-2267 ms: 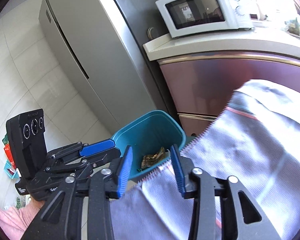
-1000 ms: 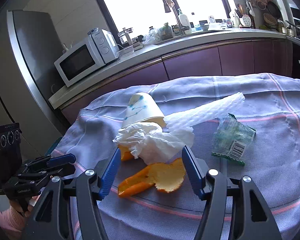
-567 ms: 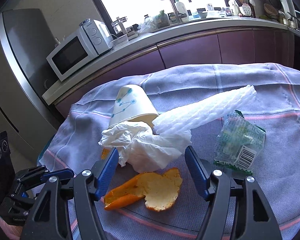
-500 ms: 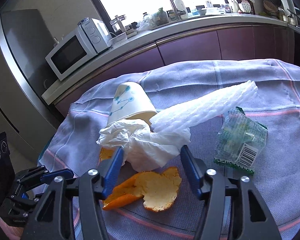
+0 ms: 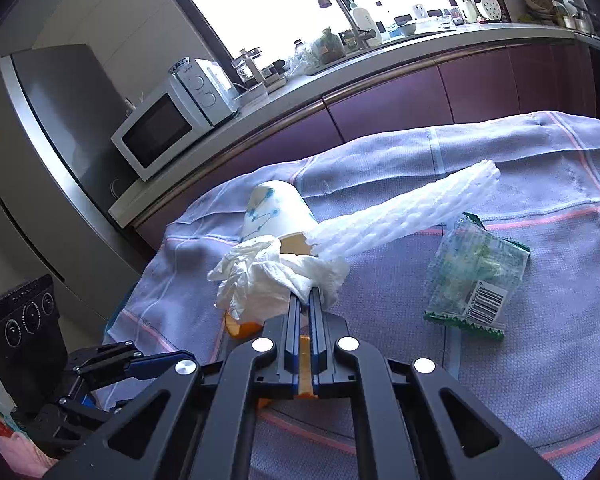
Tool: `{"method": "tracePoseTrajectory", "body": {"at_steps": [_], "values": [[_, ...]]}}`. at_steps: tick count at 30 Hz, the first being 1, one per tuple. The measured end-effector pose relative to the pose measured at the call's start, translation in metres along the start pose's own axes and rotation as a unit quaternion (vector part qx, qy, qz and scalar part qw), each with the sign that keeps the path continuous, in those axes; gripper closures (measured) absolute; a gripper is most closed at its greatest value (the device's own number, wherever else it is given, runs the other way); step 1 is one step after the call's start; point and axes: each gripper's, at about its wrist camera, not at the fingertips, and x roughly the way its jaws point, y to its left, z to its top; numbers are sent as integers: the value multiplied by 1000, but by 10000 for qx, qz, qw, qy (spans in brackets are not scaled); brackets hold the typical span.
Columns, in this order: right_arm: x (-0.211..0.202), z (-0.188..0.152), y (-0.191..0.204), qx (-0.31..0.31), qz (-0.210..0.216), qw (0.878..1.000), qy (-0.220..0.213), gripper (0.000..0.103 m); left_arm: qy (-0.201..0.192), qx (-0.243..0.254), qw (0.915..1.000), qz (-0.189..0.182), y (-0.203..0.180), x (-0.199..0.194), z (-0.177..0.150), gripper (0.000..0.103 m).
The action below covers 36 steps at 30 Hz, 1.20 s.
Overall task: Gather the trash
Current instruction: 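Grasp an orange peel with the left tool while the right tool grasps the crumpled tissue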
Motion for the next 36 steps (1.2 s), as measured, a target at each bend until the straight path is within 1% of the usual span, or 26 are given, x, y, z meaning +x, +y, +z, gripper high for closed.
{"method": "tracePoseTrajectory", "body": {"at_steps": [4, 10, 12, 16, 18, 22, 27, 36], "values": [[-18, -3, -1, 38, 102, 9998, -170, 100, 86, 150, 9998, -83, -11, 9, 2, 62], [-38, -12, -11, 174, 84, 9995, -268, 100, 377, 226, 9990, -49, -20, 29, 3, 65], [-42, -16, -16, 248, 57, 9993, -284, 100, 439, 195, 9988, -47, -19, 32, 3, 68], [-46, -20, -23, 380, 68, 9988, -316, 100, 527, 135, 9985, 14, -18, 38, 4, 80], [-47, -21, -24, 408, 90, 9985, -340, 100, 554, 69, 9984, 39, -17, 41, 4, 82], [-47, -20, -22, 392, 144, 9984, -377, 100, 540, 53, 9985, 88, -18, 40, 4, 84], [-48, -21, -22, 381, 230, 9982, -405, 100, 483, 5, 9988, 55, -15, 33, 1, 86], [-43, -20, -13, 311, 430, 9979, -374, 100, 239, -165, 9996, 74, 0, -1, -5, 87]]}}
